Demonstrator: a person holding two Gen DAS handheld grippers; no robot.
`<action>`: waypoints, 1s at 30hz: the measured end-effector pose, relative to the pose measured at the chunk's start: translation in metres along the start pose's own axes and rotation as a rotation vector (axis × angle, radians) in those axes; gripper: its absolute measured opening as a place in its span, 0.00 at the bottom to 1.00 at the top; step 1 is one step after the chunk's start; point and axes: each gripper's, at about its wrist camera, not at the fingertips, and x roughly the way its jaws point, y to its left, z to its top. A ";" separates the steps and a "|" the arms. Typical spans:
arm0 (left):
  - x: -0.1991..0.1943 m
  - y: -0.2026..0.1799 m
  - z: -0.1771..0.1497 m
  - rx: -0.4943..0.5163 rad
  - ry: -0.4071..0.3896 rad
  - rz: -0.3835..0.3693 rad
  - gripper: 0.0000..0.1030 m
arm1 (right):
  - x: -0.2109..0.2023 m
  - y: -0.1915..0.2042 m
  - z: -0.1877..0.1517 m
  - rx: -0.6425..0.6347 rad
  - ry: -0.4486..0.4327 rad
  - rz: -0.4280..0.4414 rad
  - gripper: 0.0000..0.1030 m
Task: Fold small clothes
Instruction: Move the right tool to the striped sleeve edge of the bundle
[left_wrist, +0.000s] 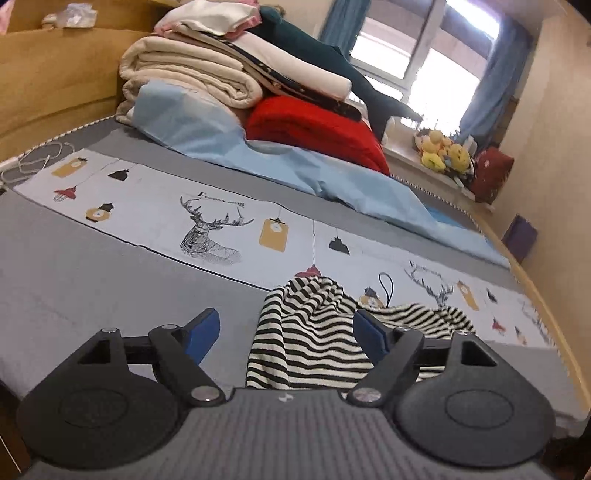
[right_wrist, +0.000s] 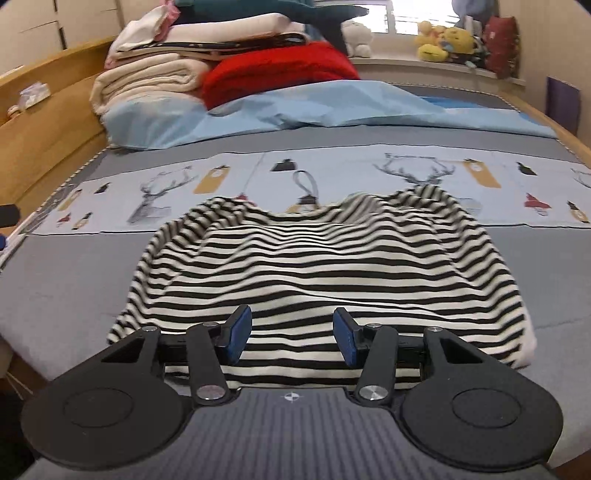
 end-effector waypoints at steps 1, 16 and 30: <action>0.000 0.003 0.001 -0.012 0.003 0.001 0.81 | 0.000 0.004 0.001 -0.001 -0.003 0.014 0.49; 0.008 0.022 0.009 -0.076 0.027 0.019 0.81 | 0.042 0.066 -0.008 -0.233 0.018 0.091 0.49; 0.021 0.010 0.011 -0.049 0.041 0.014 0.81 | 0.087 0.153 -0.043 -0.610 0.077 0.231 0.48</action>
